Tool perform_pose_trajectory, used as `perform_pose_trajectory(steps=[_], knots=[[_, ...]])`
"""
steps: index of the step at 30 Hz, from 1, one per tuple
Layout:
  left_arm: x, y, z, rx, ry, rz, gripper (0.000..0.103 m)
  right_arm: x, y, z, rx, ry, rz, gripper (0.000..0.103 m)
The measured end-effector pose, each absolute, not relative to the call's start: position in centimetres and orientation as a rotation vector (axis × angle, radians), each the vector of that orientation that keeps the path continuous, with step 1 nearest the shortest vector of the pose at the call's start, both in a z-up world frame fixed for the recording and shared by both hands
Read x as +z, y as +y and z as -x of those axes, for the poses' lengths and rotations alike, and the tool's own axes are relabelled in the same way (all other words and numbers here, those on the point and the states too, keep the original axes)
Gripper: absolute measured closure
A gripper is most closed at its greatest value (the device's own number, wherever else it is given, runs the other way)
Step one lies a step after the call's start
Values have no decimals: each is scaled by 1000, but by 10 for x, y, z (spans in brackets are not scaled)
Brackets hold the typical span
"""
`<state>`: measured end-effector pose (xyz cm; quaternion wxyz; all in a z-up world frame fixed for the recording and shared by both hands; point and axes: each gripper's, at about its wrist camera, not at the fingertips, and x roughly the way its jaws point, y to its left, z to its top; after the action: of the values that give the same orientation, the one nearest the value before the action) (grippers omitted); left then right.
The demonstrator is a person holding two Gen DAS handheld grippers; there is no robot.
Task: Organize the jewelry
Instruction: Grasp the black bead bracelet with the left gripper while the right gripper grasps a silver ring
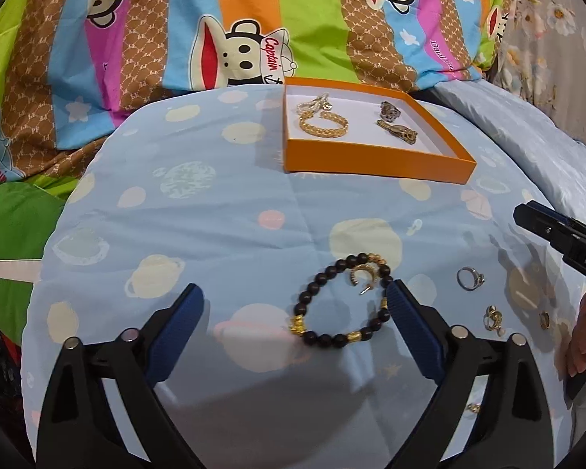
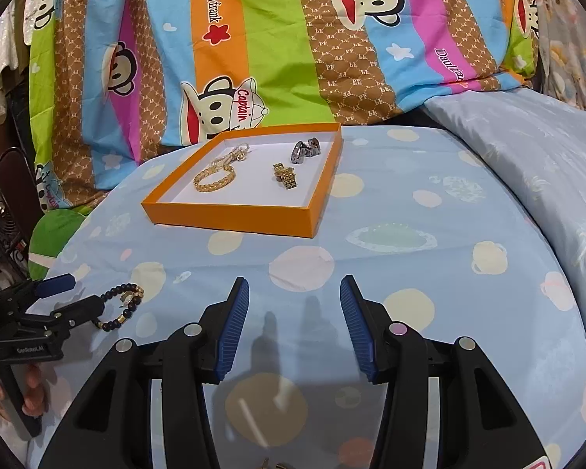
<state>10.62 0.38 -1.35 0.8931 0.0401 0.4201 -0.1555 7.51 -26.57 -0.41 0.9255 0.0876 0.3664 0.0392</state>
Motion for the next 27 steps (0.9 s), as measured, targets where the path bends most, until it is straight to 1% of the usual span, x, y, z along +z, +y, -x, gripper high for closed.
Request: perform_pose_trajectory(steps=[1,2,3,4,6,7,8,10,11,13,14,16,22,27], knots=[[-15,6,-107,-319,877,-88,23,-4,-266,-75,80,752,-180,55],[-17,7,-108,-311,884,-95,28,-4,-266,-75,80,752,-180,55],[-20,8,-110,-303,897,-97,37,-4,-265,-75,81,752,-182,55],[-24,9,-113,-307,918,-92,41,-4,-265,-74,84,752,-183,55],[-24,7,-111,-311,910,-103,43,-4,-263,-74,88,751,-181,55],[-24,5,-110,-321,909,-114,47,-4,-263,-75,88,751,-178,55],[-25,2,-109,-320,906,-133,49,-4,-262,-74,90,752,-177,55],[-25,-2,-107,-332,900,-151,61,-4,-260,-74,95,753,-175,55],[-25,-3,-107,-336,898,-155,64,-4,-260,-75,97,754,-171,55],[-25,-5,-106,-350,896,-157,77,-3,-257,-74,110,754,-164,55],[-24,-5,-106,-361,897,-148,80,-3,-254,-73,123,756,-160,55],[-24,-4,-106,-377,899,-136,95,-3,-249,-73,150,764,-145,55],[-19,-5,-103,-441,899,-79,96,-3,-232,-71,198,768,-82,55],[-11,-4,-98,-451,866,-60,96,-4,-235,-72,219,781,-111,55]])
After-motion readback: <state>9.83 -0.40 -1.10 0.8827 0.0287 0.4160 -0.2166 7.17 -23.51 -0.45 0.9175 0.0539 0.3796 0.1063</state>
